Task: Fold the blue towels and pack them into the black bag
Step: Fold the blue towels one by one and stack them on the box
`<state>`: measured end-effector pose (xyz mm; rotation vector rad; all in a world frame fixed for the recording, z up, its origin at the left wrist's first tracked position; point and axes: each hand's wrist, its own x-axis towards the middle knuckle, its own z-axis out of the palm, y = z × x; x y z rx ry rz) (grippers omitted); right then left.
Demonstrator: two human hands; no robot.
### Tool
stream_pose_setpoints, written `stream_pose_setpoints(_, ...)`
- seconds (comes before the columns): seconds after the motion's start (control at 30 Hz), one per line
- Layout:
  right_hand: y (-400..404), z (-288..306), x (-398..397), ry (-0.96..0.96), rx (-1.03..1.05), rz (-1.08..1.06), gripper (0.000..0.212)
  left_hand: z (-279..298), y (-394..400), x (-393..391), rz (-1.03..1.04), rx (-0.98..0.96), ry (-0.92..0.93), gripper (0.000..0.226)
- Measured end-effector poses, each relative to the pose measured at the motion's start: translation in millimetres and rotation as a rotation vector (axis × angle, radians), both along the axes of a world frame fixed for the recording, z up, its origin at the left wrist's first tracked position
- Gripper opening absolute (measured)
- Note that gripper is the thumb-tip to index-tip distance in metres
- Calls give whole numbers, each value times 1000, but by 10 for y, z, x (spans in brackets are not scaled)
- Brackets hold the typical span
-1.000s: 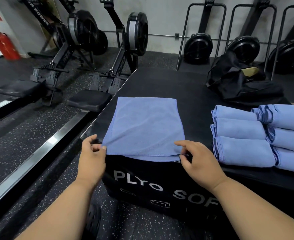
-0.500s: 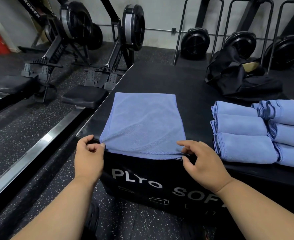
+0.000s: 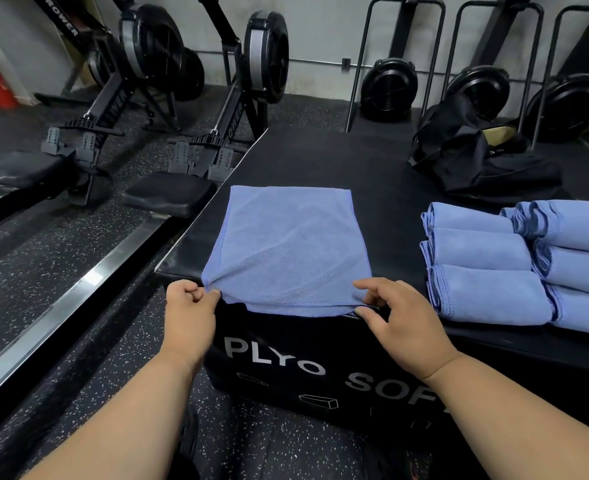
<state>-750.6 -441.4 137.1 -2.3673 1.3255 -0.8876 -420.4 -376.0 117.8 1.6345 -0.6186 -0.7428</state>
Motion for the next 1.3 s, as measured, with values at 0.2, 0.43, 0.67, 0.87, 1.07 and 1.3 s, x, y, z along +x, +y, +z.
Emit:
stream_pose_setpoints(0.2, 23, 29, 55, 68, -184, 35, 44, 279, 85, -40, 81, -130, 206, 23)
stream_pose_setpoints(0.43, 147, 241, 91, 48, -284, 100, 62, 754, 314, -56, 94, -248, 368, 35)
stream_pose_setpoints(0.67, 506, 843, -26, -121, -244, -15, 54, 1418, 751, -182, -63, -358, 222, 36)
stream_pose_setpoints(0.87, 912, 1504, -166, -633, 95, -63, 57, 1845, 1204, -188, -286, -401, 86, 49)
stream_pose_setpoints(1.07, 1224, 1978, -242, -828, 148, 2, 50, 2104, 1656, -359, -303, -285, -293, 50)
stream_pose_setpoints(1.3, 1565, 2187, -259, -863, 153, 66, 48, 2197, 1948, -404, -234, -272, -323, 40)
